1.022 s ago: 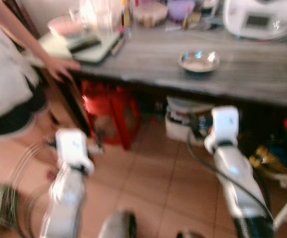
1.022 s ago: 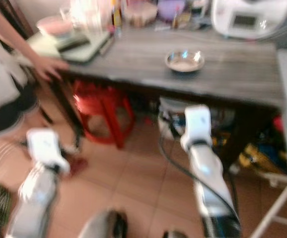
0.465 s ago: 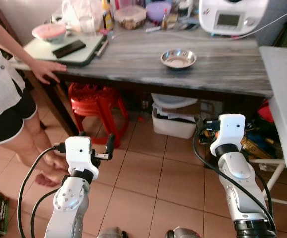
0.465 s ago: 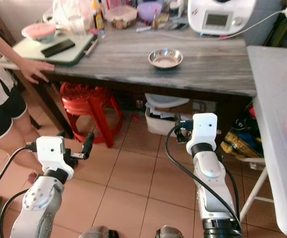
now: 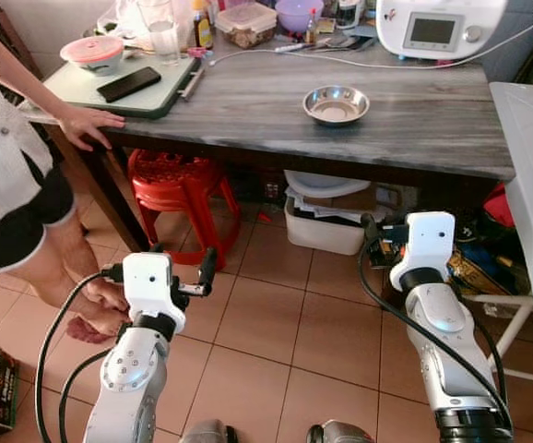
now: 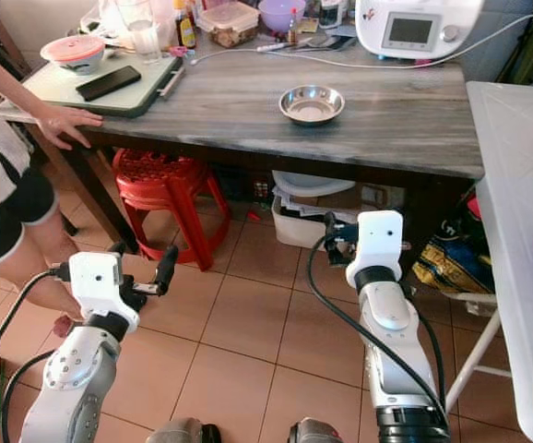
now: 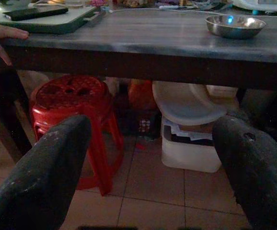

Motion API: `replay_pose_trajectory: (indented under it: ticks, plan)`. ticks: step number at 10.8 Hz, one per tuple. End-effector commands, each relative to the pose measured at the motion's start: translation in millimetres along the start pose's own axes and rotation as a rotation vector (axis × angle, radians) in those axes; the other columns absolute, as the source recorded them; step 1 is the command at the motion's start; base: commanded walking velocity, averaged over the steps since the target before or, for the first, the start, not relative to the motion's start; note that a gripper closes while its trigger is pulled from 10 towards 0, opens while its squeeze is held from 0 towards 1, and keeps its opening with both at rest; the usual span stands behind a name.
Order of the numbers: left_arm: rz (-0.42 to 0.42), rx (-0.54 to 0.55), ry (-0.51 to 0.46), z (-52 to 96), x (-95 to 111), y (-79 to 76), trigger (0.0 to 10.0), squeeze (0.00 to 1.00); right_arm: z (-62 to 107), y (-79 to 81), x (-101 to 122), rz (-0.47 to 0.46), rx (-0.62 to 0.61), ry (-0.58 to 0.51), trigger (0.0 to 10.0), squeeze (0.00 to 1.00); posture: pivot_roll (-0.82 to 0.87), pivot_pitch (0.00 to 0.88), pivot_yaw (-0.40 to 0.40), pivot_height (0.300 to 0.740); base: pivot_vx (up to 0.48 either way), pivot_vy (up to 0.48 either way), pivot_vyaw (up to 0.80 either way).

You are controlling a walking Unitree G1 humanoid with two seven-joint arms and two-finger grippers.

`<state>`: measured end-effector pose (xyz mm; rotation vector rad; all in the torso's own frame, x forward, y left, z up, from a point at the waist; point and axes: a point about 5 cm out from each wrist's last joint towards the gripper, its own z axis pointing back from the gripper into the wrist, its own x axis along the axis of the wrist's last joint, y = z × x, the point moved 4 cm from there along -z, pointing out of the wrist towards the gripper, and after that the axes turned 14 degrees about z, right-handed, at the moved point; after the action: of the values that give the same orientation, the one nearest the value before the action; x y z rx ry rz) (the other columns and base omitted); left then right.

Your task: Setting the table

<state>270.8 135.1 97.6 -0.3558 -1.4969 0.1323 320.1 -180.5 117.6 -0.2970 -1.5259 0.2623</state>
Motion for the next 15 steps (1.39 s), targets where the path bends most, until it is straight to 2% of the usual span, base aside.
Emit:
replay_pose_trajectory:
  ticks: [1, 15]
  plan:
    - [-0.007, -0.001, -0.011, 0.3, 4.4, 0.7, 10.0, 0.0, -0.4, 0.9, 5.9, 0.001, 0.004, -0.016, 10.0, 0.0, 0.02, 0.047, 0.064, 0.74, 0.0, 0.0, 0.0]
    - [-0.007, -0.001, -0.011, 0.3, 4.4, 0.7, 10.0, 0.0, -0.4, 0.9, 5.9, 0.001, 0.004, -0.016, 10.0, 0.0, 0.02, 0.047, 0.064, 0.74, 0.0, 0.0, 0.0]
